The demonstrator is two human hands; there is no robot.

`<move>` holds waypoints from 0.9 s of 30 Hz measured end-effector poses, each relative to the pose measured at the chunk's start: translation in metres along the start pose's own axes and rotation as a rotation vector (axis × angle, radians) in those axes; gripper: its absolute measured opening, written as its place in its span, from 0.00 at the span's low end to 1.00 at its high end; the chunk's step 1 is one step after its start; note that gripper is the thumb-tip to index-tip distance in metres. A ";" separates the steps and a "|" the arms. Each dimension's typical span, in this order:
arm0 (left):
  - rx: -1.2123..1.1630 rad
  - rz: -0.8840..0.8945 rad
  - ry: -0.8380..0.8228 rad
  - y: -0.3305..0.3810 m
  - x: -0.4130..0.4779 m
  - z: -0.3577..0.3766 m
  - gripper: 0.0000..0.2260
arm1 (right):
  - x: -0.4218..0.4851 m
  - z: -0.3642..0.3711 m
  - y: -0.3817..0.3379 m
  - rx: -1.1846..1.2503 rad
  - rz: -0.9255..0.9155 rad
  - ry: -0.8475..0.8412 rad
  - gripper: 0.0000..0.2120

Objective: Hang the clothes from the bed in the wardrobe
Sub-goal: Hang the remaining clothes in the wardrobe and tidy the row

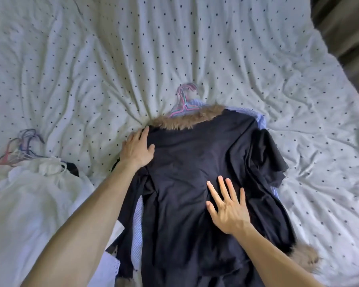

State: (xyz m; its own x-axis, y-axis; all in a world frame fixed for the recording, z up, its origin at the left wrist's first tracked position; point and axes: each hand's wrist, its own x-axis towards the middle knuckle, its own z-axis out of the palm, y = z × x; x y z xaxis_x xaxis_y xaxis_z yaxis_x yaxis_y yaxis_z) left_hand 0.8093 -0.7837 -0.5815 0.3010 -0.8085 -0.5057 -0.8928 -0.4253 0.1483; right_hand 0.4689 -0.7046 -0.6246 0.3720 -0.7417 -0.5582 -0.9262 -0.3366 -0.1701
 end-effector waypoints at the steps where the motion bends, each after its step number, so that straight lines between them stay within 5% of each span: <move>1: -0.032 -0.011 -0.022 -0.001 0.009 0.003 0.30 | 0.001 0.005 0.000 -0.012 -0.002 0.002 0.31; 6: -0.172 -0.127 0.014 0.014 0.030 0.006 0.22 | 0.002 0.008 0.002 0.011 0.004 -0.039 0.31; 12: -0.413 -0.173 0.066 0.033 0.013 -0.015 0.19 | 0.015 -0.035 -0.001 0.074 0.038 -0.358 0.34; 15: -0.617 -0.121 0.061 0.045 -0.021 -0.034 0.16 | 0.011 -0.074 -0.004 0.341 0.131 -0.462 0.34; 20: -0.882 0.061 0.037 0.072 -0.097 -0.086 0.19 | -0.044 -0.150 0.004 0.729 0.214 -0.155 0.26; 27: -0.726 0.325 0.079 0.144 -0.215 -0.134 0.07 | -0.189 -0.238 0.040 0.886 0.265 0.335 0.13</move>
State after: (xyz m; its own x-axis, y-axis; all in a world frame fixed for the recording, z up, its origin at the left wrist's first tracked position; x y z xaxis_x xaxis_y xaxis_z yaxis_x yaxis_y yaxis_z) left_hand 0.6607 -0.7258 -0.3373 0.1110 -0.9523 -0.2844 -0.5069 -0.3003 0.8080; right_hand 0.3763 -0.7160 -0.3325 0.0169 -0.9027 -0.4299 -0.6421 0.3198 -0.6967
